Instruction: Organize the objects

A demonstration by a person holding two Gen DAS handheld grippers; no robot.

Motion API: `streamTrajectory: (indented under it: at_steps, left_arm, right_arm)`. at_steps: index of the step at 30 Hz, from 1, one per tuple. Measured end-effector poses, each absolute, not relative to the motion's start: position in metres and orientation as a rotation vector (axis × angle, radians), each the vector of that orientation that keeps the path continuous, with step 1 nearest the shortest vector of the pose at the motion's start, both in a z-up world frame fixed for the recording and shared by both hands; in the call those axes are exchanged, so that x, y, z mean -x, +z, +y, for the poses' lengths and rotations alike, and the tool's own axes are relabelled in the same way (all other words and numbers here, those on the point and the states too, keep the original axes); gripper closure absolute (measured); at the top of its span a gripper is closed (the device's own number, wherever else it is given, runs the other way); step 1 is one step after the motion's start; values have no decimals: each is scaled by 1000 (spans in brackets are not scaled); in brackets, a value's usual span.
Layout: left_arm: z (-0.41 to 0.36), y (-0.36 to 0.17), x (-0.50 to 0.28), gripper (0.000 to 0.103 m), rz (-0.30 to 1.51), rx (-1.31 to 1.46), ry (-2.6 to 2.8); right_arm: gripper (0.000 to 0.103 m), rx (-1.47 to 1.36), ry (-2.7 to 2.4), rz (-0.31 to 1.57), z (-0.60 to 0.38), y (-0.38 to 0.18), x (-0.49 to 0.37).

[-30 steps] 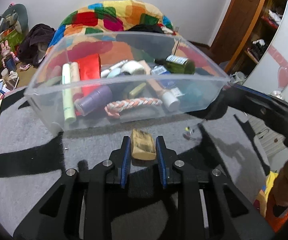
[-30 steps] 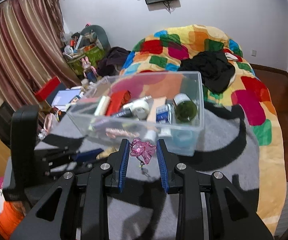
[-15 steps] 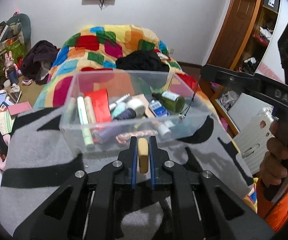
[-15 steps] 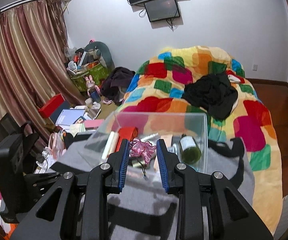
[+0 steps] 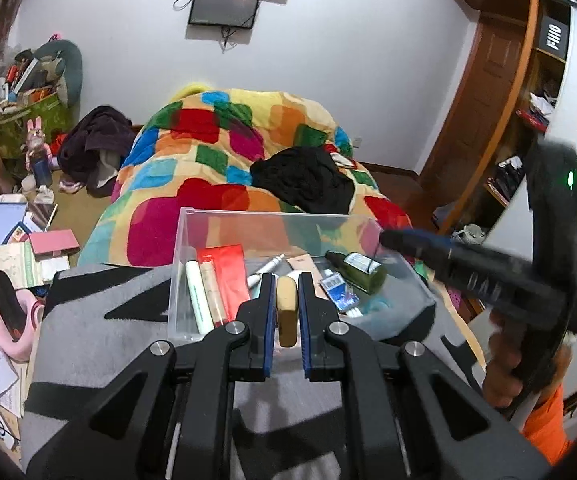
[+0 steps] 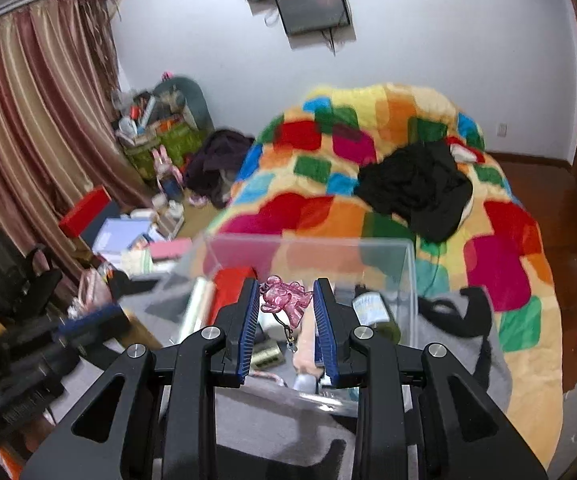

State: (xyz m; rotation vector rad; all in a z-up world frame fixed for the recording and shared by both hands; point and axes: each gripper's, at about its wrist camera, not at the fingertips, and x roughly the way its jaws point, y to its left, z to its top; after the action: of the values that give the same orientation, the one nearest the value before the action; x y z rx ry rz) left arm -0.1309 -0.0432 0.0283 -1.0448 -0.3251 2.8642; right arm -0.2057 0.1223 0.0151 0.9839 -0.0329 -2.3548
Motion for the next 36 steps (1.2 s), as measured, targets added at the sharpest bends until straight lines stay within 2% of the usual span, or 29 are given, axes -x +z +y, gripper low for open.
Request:
streamTrajectory:
  at_steps: [10,12,13,14,17,24,30,36]
  left_arm:
    - [-50,-9,161,93,-347,1192,2828]
    - [-48,-12,159,93,-337,1201,2819]
    - [-46,-12,159,93,-330,1204,2810]
    - [-45,-12,157,90,-324,1203,2807]
    - [-41,-8,152,77,-298,1189,2808]
    - [-33,5,131,51,-237,1117,2837]
    - [-29,16,106,32,-181,1038,2891]
    - [-28,19,79,12,-153,955,2951]
  right_arm:
    - [77,-1145,-2314,67,117,-30,218]
    - [74,-1166,-2301,78,119,-34,217]
    - [68,-1171,-2301,83,120,-35,216]
    - [59,-1173,-2309,92,122,-36,214]
    - [47,-1151,-2341,116,126,-34,207]
    - [40,-1086,-2372,147,137,-20,188]
    - [32,-999,-2384,136,145,-3,169]
    - [21,-902,-2423,141,148,6,145]
